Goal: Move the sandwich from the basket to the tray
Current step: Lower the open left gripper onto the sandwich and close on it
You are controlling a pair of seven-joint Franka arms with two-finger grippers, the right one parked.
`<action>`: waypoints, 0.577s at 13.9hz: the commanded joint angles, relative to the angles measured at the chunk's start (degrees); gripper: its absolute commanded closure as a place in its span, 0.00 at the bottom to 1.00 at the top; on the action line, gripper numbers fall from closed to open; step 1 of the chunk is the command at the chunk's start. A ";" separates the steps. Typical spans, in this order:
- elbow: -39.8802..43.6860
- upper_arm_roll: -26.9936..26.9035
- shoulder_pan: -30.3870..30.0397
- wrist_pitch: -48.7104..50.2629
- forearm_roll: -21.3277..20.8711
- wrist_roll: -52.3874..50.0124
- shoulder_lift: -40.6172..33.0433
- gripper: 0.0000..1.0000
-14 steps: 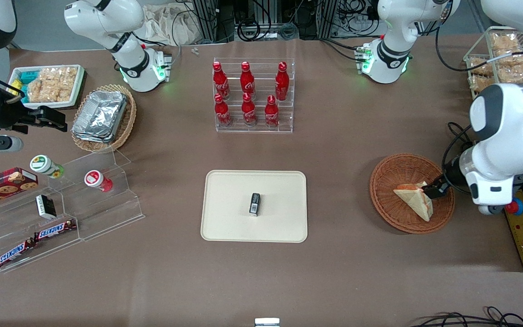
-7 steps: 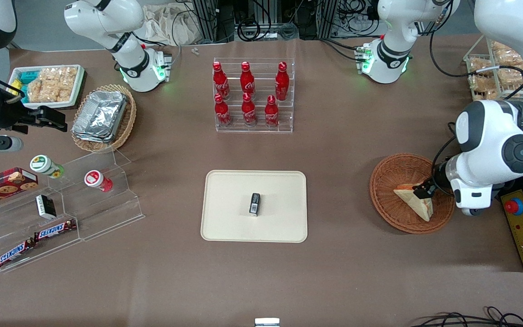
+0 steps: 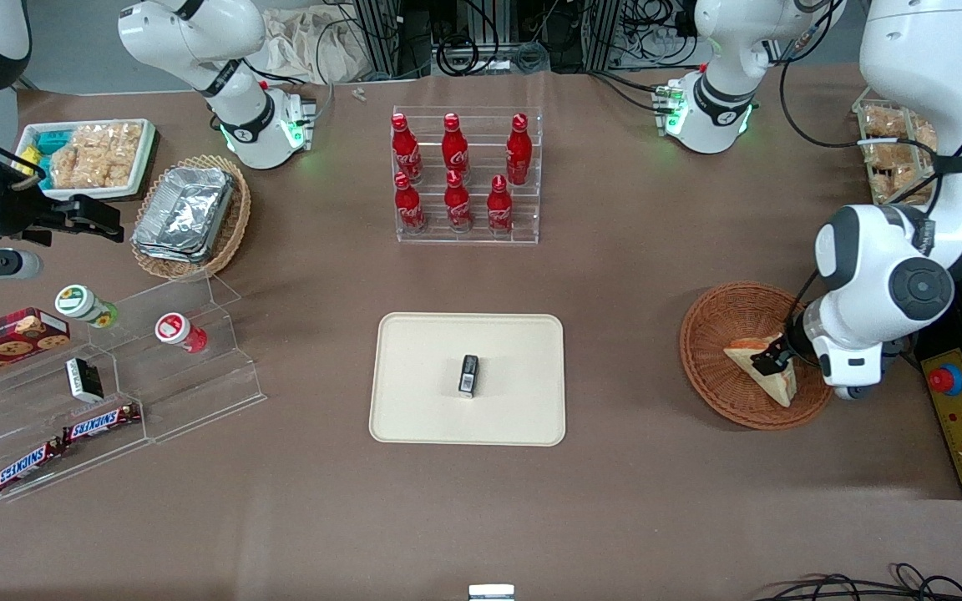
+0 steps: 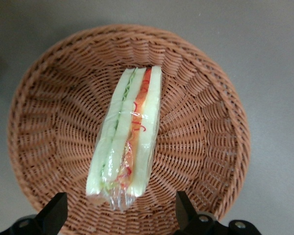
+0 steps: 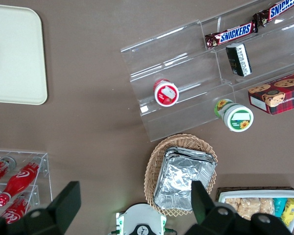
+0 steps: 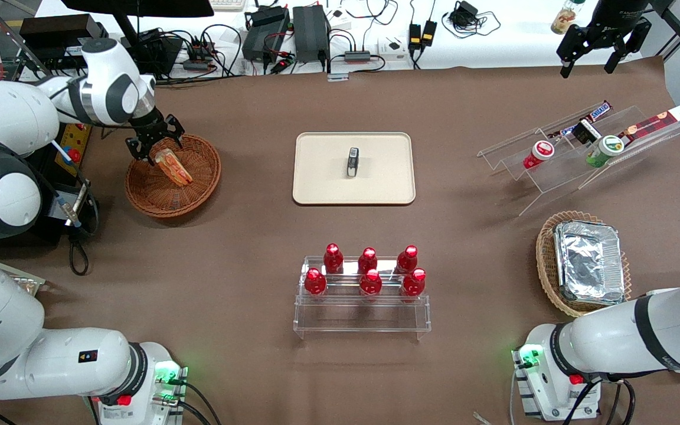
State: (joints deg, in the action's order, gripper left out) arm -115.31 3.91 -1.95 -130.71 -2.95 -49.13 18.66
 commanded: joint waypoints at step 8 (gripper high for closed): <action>-3.52 -0.84 -0.34 -6.31 -2.33 -0.17 2.61 0.68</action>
State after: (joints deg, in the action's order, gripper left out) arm -118.40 2.81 -1.96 -135.65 -3.93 -49.01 21.59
